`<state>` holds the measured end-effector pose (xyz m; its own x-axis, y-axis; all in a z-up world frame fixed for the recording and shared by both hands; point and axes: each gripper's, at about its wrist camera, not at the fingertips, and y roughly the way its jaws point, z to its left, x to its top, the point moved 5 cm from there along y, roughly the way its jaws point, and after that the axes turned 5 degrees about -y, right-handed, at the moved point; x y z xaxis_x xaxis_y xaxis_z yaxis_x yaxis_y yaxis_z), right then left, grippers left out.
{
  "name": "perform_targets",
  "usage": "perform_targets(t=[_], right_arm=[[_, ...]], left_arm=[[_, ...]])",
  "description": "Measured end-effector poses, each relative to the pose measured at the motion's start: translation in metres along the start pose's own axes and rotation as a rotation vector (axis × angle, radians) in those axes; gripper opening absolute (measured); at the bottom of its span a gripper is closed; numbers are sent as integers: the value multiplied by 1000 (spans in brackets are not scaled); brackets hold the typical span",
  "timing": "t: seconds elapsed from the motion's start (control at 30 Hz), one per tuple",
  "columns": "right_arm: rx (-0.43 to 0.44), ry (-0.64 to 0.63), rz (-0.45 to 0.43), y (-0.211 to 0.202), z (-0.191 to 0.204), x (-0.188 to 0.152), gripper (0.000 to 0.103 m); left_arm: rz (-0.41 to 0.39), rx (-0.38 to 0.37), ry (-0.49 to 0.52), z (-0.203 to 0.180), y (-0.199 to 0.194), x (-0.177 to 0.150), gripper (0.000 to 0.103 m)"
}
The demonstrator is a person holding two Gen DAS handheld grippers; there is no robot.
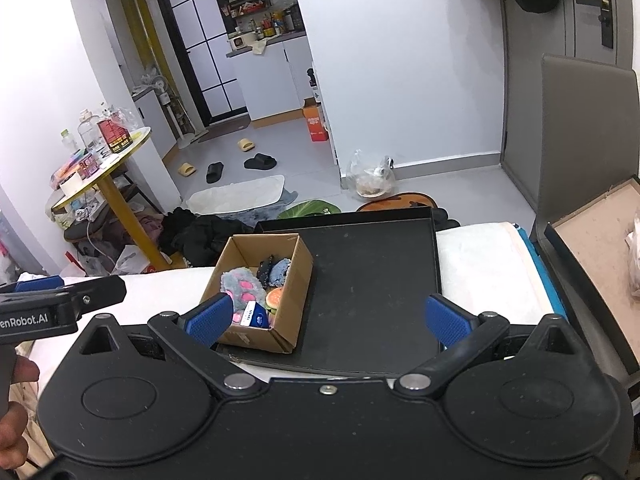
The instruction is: Organize soft objects
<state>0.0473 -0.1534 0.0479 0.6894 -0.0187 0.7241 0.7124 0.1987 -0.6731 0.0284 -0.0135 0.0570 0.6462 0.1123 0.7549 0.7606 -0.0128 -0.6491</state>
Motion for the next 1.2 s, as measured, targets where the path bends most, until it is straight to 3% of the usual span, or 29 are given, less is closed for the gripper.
perform_targets(t=[1.2], right_arm=[[-12,-5,17,5,-2,-2,103]], left_arm=[[-2,11,15,2,3,-2,103]])
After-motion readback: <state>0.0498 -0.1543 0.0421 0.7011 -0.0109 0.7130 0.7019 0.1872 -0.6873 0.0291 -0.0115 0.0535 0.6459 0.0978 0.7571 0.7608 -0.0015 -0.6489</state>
